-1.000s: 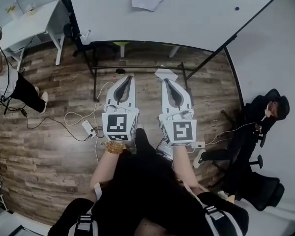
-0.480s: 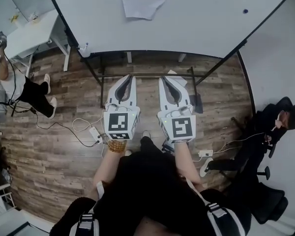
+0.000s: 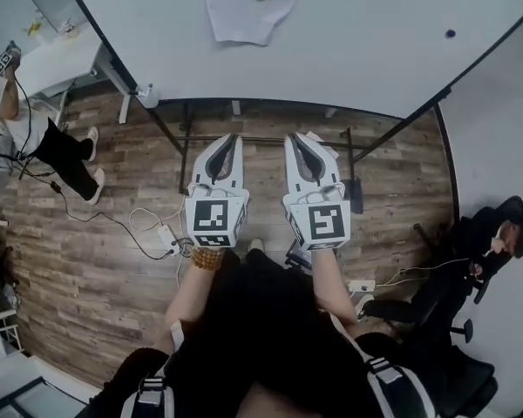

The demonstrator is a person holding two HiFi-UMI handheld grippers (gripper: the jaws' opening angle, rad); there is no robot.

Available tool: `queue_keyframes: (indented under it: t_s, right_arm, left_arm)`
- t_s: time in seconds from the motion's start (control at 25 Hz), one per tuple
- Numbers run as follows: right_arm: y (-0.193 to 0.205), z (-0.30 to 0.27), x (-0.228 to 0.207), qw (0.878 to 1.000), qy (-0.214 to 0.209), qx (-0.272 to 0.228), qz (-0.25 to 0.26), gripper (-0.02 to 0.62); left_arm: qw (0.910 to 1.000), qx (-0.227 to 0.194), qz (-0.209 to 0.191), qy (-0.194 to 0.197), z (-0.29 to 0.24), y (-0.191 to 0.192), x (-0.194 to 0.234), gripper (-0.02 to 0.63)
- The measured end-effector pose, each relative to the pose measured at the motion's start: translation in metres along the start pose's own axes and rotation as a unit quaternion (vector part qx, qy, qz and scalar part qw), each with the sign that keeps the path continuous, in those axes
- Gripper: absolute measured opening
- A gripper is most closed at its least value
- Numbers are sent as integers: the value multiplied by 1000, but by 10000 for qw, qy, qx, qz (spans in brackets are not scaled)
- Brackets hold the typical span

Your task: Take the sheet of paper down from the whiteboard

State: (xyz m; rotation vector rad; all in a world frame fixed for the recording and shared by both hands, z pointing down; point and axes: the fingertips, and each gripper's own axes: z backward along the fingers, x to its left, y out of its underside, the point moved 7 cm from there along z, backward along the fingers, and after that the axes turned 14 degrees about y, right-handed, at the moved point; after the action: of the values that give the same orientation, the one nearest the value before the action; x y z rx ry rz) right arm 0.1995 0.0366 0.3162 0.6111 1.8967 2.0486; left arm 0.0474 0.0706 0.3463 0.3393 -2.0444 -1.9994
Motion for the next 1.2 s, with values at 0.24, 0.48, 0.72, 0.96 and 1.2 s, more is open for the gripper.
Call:
queue_keyframes:
  t_s: [0.24, 0.48, 0.72, 0.96, 1.2]
  right_arm:
    - [3, -20, -3, 9998, -148, -61, -82, -2]
    - [4, -48, -4, 9996, 108, -162, 179, -2]
    - [-10, -78, -6, 9977, 323, -282, 531, -2]
    - [-15, -112, -6, 9957, 488, -229, 752, -2]
    - [-13, -153, 6, 9934, 489, -263, 1001, -2]
  left_arm:
    - [10000, -8, -29, -14, -18, -1, 11, 18]
    - [9998, -64, 118, 138, -44, 10, 36, 18]
    - [9989, -281, 281, 261, -76, 6, 68, 19]
    - [9971, -510, 419, 376, -103, -1, 98, 18]
    - [9960, -602, 507, 429, -119, 2, 137, 18]
